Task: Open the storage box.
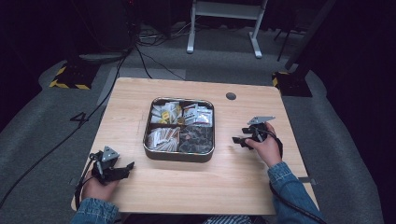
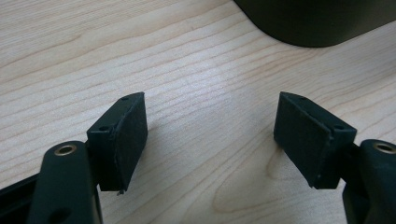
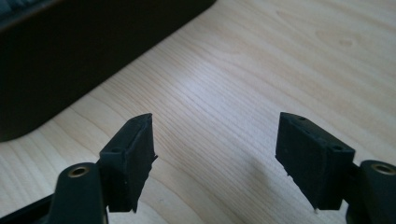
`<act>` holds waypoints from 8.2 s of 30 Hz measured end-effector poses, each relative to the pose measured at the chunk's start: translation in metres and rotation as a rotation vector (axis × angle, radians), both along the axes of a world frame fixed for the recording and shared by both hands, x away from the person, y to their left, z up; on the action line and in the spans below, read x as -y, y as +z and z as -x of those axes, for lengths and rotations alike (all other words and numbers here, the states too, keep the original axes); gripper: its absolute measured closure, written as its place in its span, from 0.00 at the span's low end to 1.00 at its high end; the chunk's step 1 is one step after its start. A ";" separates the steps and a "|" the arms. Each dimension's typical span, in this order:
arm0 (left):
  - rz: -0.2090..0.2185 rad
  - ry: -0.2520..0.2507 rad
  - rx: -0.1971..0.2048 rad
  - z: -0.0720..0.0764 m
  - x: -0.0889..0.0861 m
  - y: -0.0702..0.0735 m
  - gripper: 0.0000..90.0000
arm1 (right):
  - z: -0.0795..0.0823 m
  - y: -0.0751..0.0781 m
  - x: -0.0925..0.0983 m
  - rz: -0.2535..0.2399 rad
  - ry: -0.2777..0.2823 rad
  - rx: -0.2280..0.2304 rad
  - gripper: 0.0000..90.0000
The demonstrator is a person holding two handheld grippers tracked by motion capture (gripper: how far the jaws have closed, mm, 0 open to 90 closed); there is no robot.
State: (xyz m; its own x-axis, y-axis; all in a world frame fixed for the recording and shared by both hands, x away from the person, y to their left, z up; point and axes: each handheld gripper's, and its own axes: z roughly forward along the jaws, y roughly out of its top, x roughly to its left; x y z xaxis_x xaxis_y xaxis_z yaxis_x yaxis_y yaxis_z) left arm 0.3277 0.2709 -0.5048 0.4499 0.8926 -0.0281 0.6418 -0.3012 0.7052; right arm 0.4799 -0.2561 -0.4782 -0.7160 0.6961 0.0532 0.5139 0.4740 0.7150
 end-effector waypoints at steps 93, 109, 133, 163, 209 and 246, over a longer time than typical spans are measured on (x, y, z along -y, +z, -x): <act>-0.002 0.050 -0.002 -0.007 0.002 0.000 0.29 | -0.034 0.035 -0.216 -0.014 0.315 0.089 0.66; -0.001 0.049 -0.004 -0.007 0.002 0.000 0.29 | -0.033 0.059 -0.216 -0.047 0.319 0.084 0.66; -0.013 0.025 -0.015 -0.006 0.001 0.002 0.32 | -0.037 0.111 -0.173 -0.081 0.319 0.139 0.66; 0.045 0.004 0.054 -0.013 0.011 0.026 0.34 | -0.040 0.122 -0.030 -0.036 0.165 0.168 0.66; 0.112 -0.045 0.099 -0.009 0.030 0.044 0.38 | -0.033 0.029 0.081 0.008 -0.025 0.062 0.66; 0.126 -0.065 0.106 -0.010 0.039 0.053 0.37 | 0.005 0.010 0.081 -0.080 -0.081 0.152 0.45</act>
State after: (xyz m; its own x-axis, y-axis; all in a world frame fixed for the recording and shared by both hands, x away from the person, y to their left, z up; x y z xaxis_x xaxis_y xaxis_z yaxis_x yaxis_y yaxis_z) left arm 0.3374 0.2323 -0.4523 0.5128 0.8541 -0.0873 0.5442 -0.2447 0.8025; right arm 0.4747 -0.3375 -0.4683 -0.6616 0.7498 0.0059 0.4312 0.3741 0.8210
